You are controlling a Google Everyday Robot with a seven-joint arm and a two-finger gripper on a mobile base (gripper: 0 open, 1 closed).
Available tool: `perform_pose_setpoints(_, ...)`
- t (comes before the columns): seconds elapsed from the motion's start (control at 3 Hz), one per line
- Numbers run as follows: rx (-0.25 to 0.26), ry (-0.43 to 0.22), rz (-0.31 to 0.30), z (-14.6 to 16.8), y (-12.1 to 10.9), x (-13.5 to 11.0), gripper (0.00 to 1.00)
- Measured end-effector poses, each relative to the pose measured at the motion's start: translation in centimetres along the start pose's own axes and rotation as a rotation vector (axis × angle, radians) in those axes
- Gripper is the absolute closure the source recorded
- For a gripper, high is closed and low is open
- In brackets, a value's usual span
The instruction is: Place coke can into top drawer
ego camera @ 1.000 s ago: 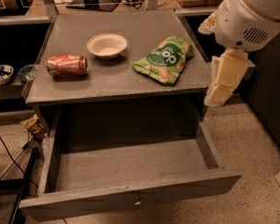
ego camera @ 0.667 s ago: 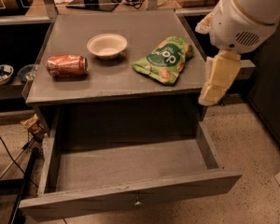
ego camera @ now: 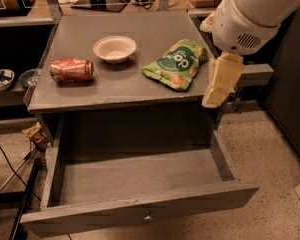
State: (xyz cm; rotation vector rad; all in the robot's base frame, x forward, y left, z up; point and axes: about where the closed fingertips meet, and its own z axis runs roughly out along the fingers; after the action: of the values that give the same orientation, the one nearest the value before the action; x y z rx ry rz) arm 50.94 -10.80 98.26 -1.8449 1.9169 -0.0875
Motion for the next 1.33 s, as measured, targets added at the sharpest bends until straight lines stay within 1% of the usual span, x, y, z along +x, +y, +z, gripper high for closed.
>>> perform_pose_setpoints(0.33, 0.013, -0.031, -0.016, 1.1, -1.5, -1.6, 0.0)
perform_pose_setpoints(0.67, -0.002, -0.063, -0.042, 2.5, -2.4, -3.3, 0.0)
perform_pose_setpoints(1.0, -0.026, -0.097, -0.063, 3.2, -2.4, -4.4, 0.0)
perform_pose_setpoints(1.33, -0.027, -0.1, -0.064, 3.3, -2.4, -4.4, 0.0)
